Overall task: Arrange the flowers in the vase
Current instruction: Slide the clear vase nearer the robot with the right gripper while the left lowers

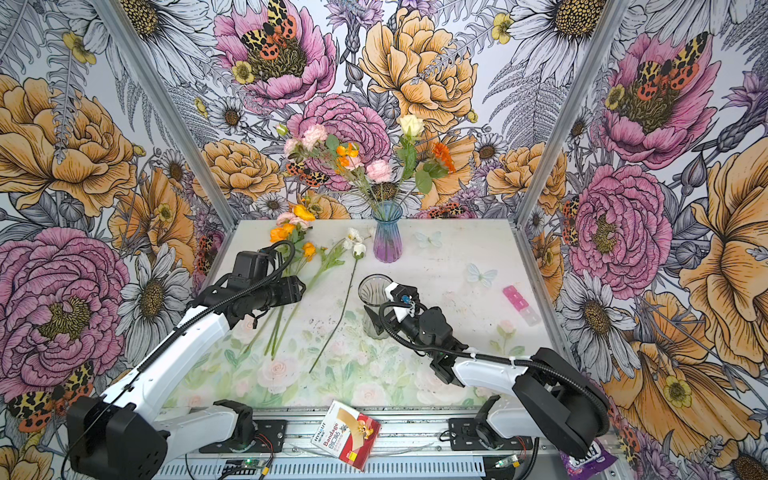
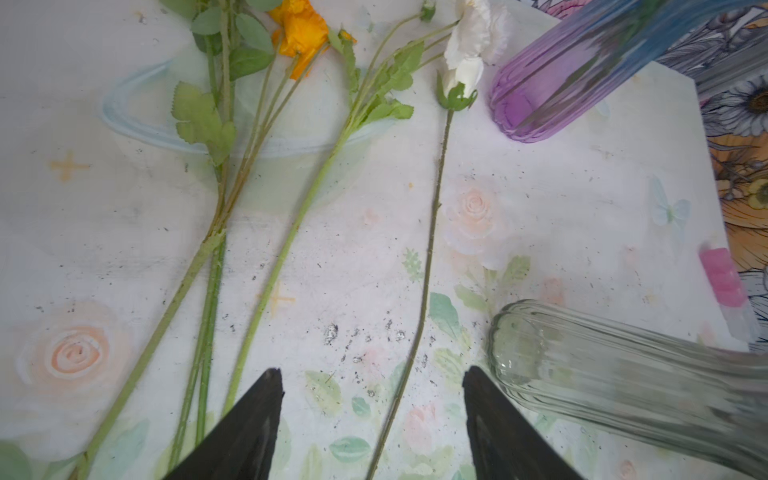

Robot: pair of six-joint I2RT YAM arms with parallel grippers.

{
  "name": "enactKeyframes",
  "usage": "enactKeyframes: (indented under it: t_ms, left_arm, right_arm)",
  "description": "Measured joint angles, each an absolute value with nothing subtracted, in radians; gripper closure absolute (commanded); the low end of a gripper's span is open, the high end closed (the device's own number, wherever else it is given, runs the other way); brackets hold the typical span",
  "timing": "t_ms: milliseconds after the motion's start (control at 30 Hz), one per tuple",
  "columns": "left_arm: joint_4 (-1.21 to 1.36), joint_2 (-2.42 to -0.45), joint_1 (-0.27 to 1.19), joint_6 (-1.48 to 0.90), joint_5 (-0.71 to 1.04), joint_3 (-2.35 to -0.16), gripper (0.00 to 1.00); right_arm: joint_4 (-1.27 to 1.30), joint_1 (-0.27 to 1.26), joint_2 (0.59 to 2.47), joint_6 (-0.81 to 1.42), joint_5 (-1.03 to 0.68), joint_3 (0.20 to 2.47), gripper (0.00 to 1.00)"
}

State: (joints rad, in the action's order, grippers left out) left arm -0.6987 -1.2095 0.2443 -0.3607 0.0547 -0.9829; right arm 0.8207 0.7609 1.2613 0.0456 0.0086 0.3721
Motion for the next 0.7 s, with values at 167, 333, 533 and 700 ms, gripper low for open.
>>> enactKeyframes:
  t_ms: [167, 333, 533, 700]
  left_arm:
    - [-0.72, -1.355, 0.212, -0.344, -0.018, -1.016, 0.4]
    - [-0.732, -1.492, 0.204, -0.315, -0.15, -1.063, 0.5]
    - [-0.741, -1.606, 0.166, -0.281, -0.203, -1.097, 0.55]
    - [-0.736, -1.661, 0.16, -0.268, -0.22, -1.119, 0.55]
  right_arm:
    - [0.561, 0.761, 1.092, 0.114, 0.02, 0.361, 0.01]
    - [0.275, 0.761, 0.915, 0.199, 0.025, 0.364, 0.0]
    - [-0.003, 0.788, 0.832, 0.305, -0.029, 0.443, 0.01]
    - [-0.094, 0.912, 0.831, 0.395, -0.041, 0.517, 0.01]
